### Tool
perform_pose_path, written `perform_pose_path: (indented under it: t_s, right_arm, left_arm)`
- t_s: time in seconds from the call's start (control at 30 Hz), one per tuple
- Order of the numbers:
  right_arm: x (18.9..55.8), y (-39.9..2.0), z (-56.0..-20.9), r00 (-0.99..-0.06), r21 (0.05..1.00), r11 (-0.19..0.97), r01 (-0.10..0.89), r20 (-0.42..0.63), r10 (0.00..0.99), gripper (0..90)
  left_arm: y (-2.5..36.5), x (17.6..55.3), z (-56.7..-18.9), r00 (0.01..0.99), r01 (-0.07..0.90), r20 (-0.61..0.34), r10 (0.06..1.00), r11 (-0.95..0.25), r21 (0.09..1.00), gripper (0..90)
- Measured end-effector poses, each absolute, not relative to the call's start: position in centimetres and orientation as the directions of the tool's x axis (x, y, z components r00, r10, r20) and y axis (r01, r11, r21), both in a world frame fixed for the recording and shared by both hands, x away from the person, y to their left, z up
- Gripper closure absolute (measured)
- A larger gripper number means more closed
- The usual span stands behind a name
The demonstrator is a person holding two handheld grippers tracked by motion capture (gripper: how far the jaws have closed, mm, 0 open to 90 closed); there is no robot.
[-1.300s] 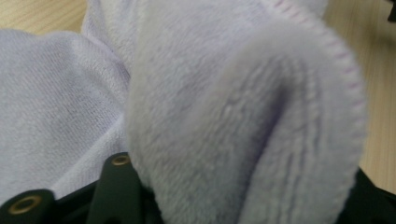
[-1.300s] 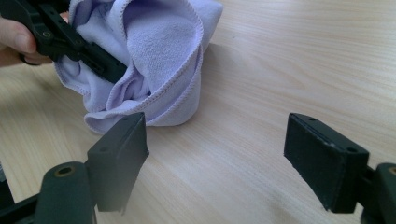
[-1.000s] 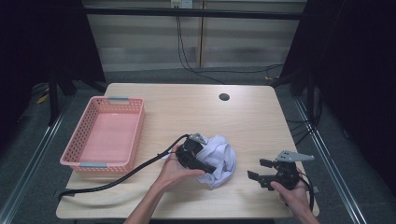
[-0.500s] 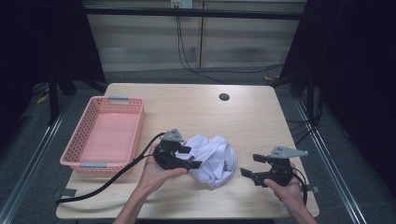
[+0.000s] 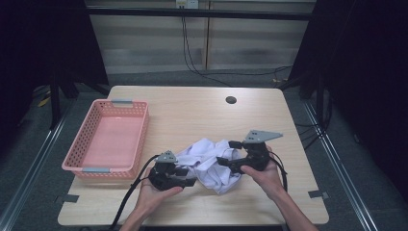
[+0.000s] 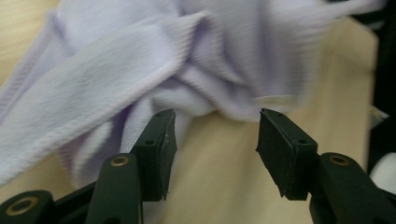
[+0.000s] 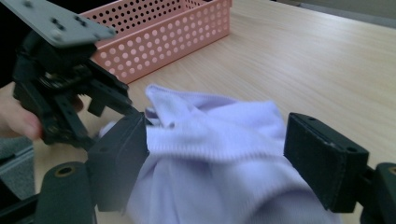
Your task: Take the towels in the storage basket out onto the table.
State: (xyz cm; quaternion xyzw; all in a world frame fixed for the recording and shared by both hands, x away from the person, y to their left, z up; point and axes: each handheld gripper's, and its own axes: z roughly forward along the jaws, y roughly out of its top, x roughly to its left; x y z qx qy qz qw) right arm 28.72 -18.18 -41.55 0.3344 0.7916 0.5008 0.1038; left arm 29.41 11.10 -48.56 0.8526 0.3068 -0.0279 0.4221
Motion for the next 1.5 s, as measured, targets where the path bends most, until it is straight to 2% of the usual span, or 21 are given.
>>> perform_pose_path:
  t_s: [0.1,0.17,0.23,0.3,0.33,0.37,0.47,0.57,0.67,0.73,0.8,0.9,0.97,1.1,1.2,1.27,1.33,1.37,1.43,1.5]
  right_arm:
    - [30.6,-16.2,-42.1,-0.783,0.843,0.323,0.430,0.171,0.598,21.8]
    - [31.4,-15.3,-43.3,-0.789,0.809,0.372,0.455,0.172,0.590,25.4]
    - [31.6,-15.0,-45.1,-0.787,0.770,0.420,0.479,0.165,0.594,42.6]
    - [31.0,-15.8,-45.7,-0.759,0.777,0.388,0.495,0.169,0.629,58.3]
    - [30.7,-16.5,-45.8,-0.746,0.781,0.361,0.510,0.192,0.638,64.2]
    - [30.3,-17.4,-45.8,-0.727,0.781,0.339,0.525,0.205,0.655,67.5]
    - [29.0,-19.1,-45.7,-0.719,0.771,0.354,0.530,0.187,0.670,70.3]
    - [27.3,-20.6,-46.0,-0.708,0.759,0.350,0.549,0.200,0.677,71.6]
    - [25.9,-21.4,-46.8,-0.714,0.752,0.348,0.560,0.225,0.663,71.6]
    - [25.5,-21.6,-46.8,-0.718,0.746,0.352,0.565,0.236,0.655,70.6]
    - [25.5,-21.7,-46.3,-0.737,0.737,0.383,0.557,0.227,0.636,66.0]
    - [26.3,-21.5,-45.1,-0.751,0.756,0.381,0.533,0.215,0.624,49.9]
    - [27.0,-21.1,-44.2,-0.752,0.776,0.371,0.510,0.194,0.630,45.2]
    - [28.0,-19.1,-43.3,-0.756,0.827,0.304,0.474,0.205,0.622,44.5]
    - [28.3,-17.1,-44.3,-0.778,0.802,0.349,0.485,0.212,0.592,44.8]
    - [28.3,-16.2,-45.1,-0.783,0.779,0.386,0.494,0.205,0.588,49.5]
    - [28.4,-15.9,-45.6,-0.775,0.767,0.395,0.507,0.204,0.598,60.1]
    - [28.5,-15.8,-45.9,-0.771,0.758,0.406,0.510,0.194,0.606,70.0]
    - [28.6,-16.0,-45.8,-0.763,0.767,0.395,0.506,0.186,0.619,82.6]
    - [28.8,-16.7,-45.5,-0.743,0.774,0.364,0.517,0.195,0.640,86.9]
  left_arm:
    - [10.5,30.0,-48.9,0.805,0.547,-0.294,0.515,-0.454,0.703,51.2]
    - [10.2,30.5,-49.3,0.804,0.546,-0.280,0.525,-0.467,0.695,52.5]
    - [10.4,30.9,-49.4,0.783,0.575,-0.314,0.538,-0.431,0.696,57.1]
    - [10.4,31.1,-49.5,0.790,0.561,-0.296,0.537,-0.435,0.704,60.1]
    - [10.4,31.0,-49.5,0.800,0.534,-0.268,0.537,-0.434,0.726,63.6]
    - [10.3,30.9,-49.3,0.813,0.519,-0.267,0.517,-0.437,0.734,62.1]
    - [9.1,30.5,-48.9,0.840,0.497,-0.285,0.461,-0.446,0.744,61.4]
    - [7.6,30.5,-49.0,0.850,0.500,-0.331,0.409,-0.430,0.752,55.0]
    - [5.9,30.8,-49.7,0.846,0.514,-0.356,0.398,-0.427,0.744,53.6]
    - [5.3,30.7,-50.0,0.852,0.496,-0.329,0.407,-0.426,0.757,70.7]
    - [5.1,30.7,-50.2,0.854,0.494,-0.336,0.397,-0.422,0.760,82.3]
    - [5.3,30.6,-49.8,0.859,0.486,-0.329,0.393,-0.423,0.765,85.5]
    - [5.5,30.6,-49.5,0.860,0.483,-0.329,0.390,-0.415,0.771,85.9]
    - [5.7,30.4,-48.9,0.863,0.477,-0.321,0.389,-0.421,0.772,86.0]
    - [6.0,30.2,-48.8,0.861,0.479,-0.322,0.394,-0.417,0.772,86.0]
    - [6.2,30.2,-48.7,0.863,0.477,-0.318,0.392,-0.428,0.767,85.9]
    - [6.2,30.2,-48.7,0.864,0.476,-0.314,0.394,-0.438,0.763,85.9]
    - [6.3,30.2,-48.8,0.863,0.477,-0.313,0.396,-0.440,0.761,85.9]
    - [6.6,30.0,-48.9,0.858,0.484,-0.315,0.405,-0.433,0.761,86.1]
    - [6.9,29.9,-48.9,0.856,0.486,-0.314,0.410,-0.433,0.759,86.3]
